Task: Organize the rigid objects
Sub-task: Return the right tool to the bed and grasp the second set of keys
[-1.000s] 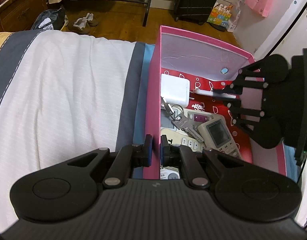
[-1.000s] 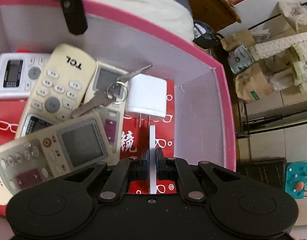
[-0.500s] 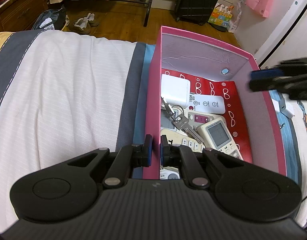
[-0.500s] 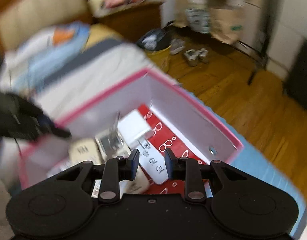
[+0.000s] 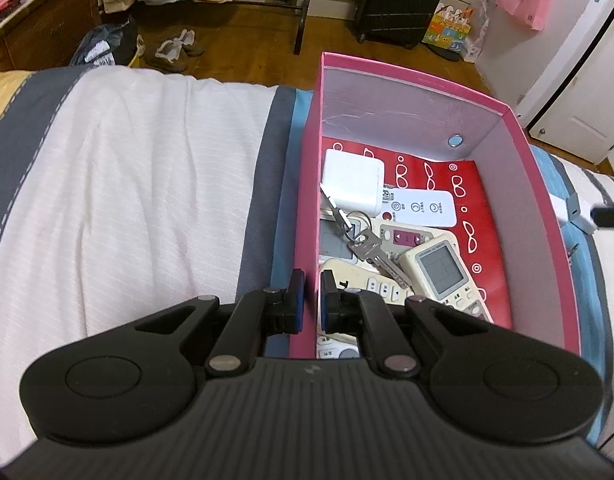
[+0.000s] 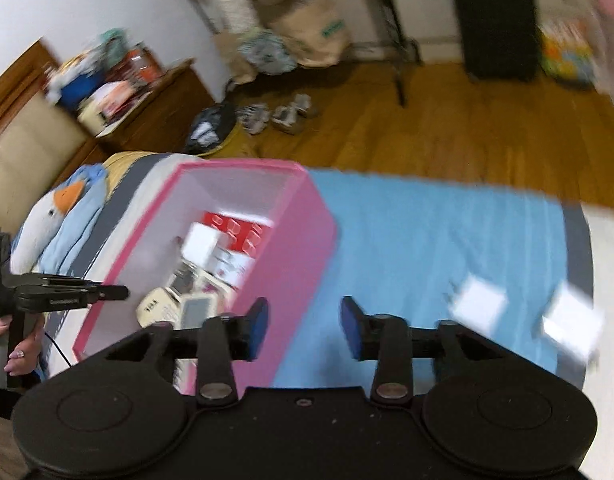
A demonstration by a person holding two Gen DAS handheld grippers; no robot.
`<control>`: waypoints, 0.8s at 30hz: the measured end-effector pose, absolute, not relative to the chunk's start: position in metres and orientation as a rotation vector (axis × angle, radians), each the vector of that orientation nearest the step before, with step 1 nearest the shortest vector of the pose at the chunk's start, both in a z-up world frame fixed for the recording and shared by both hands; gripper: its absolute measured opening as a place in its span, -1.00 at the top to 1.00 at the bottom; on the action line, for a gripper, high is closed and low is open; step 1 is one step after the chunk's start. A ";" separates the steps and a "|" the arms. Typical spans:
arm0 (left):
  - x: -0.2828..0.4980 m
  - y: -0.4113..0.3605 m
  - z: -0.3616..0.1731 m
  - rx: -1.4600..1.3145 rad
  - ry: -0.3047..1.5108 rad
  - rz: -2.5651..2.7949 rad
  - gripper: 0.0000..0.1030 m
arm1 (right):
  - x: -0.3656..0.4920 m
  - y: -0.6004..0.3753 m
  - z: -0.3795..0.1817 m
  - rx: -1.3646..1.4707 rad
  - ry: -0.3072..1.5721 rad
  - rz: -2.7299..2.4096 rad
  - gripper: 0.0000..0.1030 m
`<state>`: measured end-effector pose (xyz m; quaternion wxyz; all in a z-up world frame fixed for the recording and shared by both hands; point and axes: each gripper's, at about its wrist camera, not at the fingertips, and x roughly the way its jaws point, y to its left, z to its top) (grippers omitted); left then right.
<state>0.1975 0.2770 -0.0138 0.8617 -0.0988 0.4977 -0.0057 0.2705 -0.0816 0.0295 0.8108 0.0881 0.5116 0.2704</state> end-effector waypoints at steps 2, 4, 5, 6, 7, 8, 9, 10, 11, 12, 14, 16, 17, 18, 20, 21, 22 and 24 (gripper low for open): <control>0.198 0.275 -0.013 -0.198 1.046 -0.006 0.89 | 0.270 -0.100 0.011 0.240 1.124 0.496 -0.08; 0.198 0.274 -0.013 -0.192 1.048 -0.003 0.89 | 0.268 -0.112 -0.002 0.244 1.136 0.438 -0.08; 0.198 0.274 -0.013 -0.192 1.048 -0.002 0.89 | 0.267 -0.117 -0.008 0.237 1.137 0.409 -0.08; 0.198 0.274 -0.013 -0.193 1.049 -0.002 0.89 | 0.266 -0.123 -0.012 0.240 1.143 0.386 -0.08; 0.198 0.274 -0.012 -0.193 1.050 -0.001 0.89 | 0.265 -0.127 -0.018 0.253 1.155 0.367 -0.08; 0.198 0.274 -0.012 -0.190 1.051 -0.001 0.89 | 0.265 -0.132 -0.024 0.274 1.168 0.352 -0.08; 0.198 0.275 -0.012 -0.192 1.050 -0.001 0.89 | 0.264 -0.135 -0.029 0.289 1.177 0.339 -0.08; 0.198 0.275 -0.012 -0.191 1.051 0.000 0.89 | 0.264 -0.137 -0.034 0.300 1.181 0.324 -0.08; 0.198 0.274 -0.012 -0.190 1.051 0.001 0.89 | 0.264 -0.139 -0.038 0.302 1.182 0.316 -0.08; 0.198 0.275 -0.012 -0.190 1.050 0.001 0.89 | 0.264 -0.139 -0.042 0.296 1.181 0.308 -0.08; 0.197 0.275 -0.012 -0.195 1.049 0.006 0.89 | 0.264 -0.133 -0.050 0.248 1.175 0.286 -0.08; 0.196 0.274 -0.011 -0.187 1.046 0.006 0.89 | 0.266 -0.127 -0.055 0.191 1.143 0.276 -0.08; 0.195 0.275 -0.011 -0.187 1.046 0.006 0.89 | 0.267 -0.123 -0.057 0.175 1.119 0.269 -0.08; 0.195 0.274 -0.011 -0.189 1.047 0.005 0.89 | 0.266 -0.122 -0.060 0.159 1.093 0.260 -0.08; 0.195 0.274 -0.011 -0.195 1.046 0.005 0.89 | 0.268 -0.114 -0.063 0.110 1.060 0.254 -0.07; 0.195 0.273 -0.011 -0.196 1.048 0.005 0.89 | 0.267 -0.110 -0.062 0.068 1.047 0.257 -0.01; 0.195 0.273 -0.012 -0.196 1.051 0.006 0.89 | 0.265 -0.106 -0.061 0.021 1.032 0.252 0.22; 0.194 0.272 -0.013 -0.190 1.052 0.004 0.89 | 0.263 -0.104 -0.059 -0.039 1.001 0.241 0.70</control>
